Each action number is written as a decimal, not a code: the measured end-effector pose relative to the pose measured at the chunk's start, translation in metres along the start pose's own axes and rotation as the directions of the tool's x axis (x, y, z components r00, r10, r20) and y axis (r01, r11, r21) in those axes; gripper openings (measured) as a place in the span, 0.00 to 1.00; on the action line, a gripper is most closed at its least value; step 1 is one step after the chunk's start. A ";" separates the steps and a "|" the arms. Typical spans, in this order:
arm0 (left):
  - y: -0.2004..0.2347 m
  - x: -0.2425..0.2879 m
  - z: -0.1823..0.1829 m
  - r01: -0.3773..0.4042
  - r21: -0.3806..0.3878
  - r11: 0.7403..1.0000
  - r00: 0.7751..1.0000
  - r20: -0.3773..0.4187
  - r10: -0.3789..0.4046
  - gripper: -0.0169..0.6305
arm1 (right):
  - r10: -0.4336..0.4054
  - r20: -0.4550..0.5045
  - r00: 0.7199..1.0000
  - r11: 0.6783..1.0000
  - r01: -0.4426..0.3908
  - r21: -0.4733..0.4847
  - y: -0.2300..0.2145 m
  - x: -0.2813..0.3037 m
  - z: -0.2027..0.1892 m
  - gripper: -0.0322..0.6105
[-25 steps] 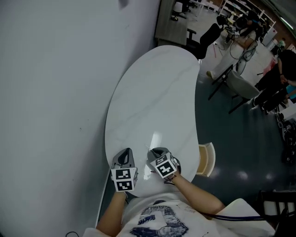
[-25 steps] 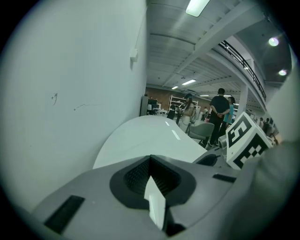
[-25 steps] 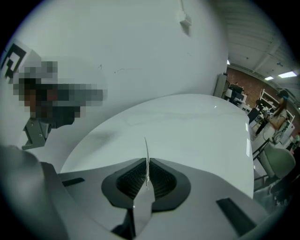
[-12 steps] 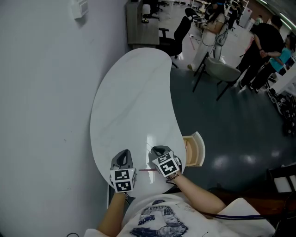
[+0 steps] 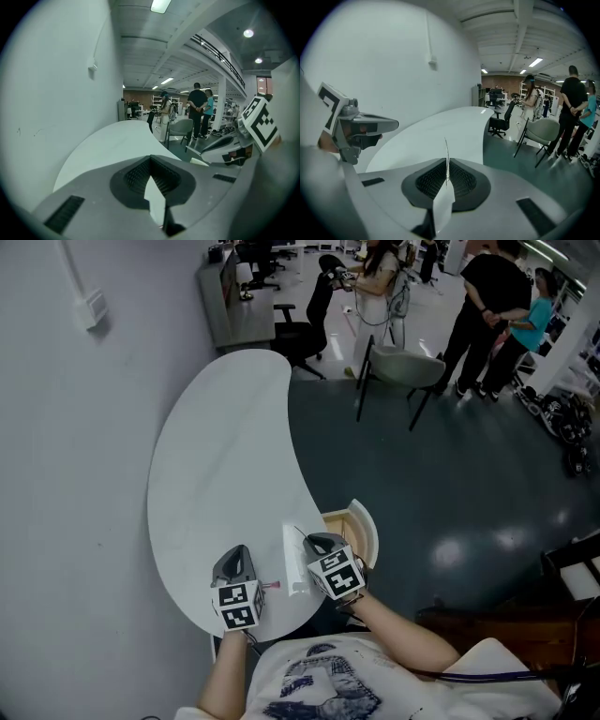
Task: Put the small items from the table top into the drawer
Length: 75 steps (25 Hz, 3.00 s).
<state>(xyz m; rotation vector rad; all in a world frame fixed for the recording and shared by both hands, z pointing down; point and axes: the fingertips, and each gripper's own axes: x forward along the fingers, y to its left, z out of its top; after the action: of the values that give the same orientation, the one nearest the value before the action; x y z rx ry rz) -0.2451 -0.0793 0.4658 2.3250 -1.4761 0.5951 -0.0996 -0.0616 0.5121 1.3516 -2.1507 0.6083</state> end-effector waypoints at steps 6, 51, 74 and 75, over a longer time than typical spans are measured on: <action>-0.080 0.007 0.010 0.038 0.035 0.999 0.999 0.004 -0.038 0.06 | -0.028 0.048 0.998 0.999 0.027 0.031 -0.054 -0.052 -0.010 0.11; -0.224 0.117 0.051 0.201 0.092 0.975 0.980 -0.010 -0.201 0.06 | -0.166 0.140 0.976 0.967 0.133 0.219 -0.196 -0.085 -0.020 0.11; -0.175 0.209 -0.043 0.252 0.032 0.967 0.958 -0.148 -0.245 0.06 | -0.152 -0.117 0.981 0.909 0.185 0.374 -0.186 0.053 -0.132 0.11; -0.173 0.213 -0.046 0.251 0.031 0.967 0.958 -0.151 -0.244 0.06 | -0.152 -0.122 0.981 0.906 0.187 0.380 -0.186 0.059 -0.137 0.11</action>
<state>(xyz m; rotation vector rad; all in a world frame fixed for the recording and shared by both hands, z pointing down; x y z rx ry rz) -0.0151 -0.1504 0.6052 2.3973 -1.0950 0.7216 0.0744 -0.0917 0.6721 1.6618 -1.8759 1.0475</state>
